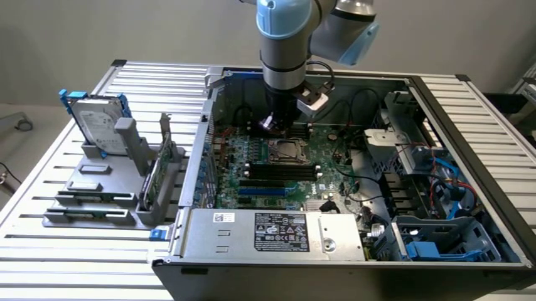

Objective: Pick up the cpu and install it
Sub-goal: 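Close the cpu cover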

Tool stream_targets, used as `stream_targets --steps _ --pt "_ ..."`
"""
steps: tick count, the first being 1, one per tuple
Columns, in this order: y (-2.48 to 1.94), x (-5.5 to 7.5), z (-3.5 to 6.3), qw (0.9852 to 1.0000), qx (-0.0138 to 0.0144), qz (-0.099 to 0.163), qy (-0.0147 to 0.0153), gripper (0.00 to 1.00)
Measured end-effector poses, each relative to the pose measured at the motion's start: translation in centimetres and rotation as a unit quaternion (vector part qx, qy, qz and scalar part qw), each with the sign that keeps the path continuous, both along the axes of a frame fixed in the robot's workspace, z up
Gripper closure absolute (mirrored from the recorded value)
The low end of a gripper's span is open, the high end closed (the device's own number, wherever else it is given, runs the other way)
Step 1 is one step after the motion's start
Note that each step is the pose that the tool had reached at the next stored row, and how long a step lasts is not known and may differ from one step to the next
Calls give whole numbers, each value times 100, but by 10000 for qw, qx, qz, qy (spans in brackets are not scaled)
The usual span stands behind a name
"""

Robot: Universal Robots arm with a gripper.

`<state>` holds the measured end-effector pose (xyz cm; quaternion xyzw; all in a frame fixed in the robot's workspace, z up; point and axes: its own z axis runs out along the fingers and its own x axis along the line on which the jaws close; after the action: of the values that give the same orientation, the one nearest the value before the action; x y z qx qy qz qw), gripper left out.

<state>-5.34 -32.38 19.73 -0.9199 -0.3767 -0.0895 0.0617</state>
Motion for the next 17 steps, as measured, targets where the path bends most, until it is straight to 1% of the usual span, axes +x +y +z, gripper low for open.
stream_targets --steps 17 --pt "-13 35 -2 10000 0 0 0 89"
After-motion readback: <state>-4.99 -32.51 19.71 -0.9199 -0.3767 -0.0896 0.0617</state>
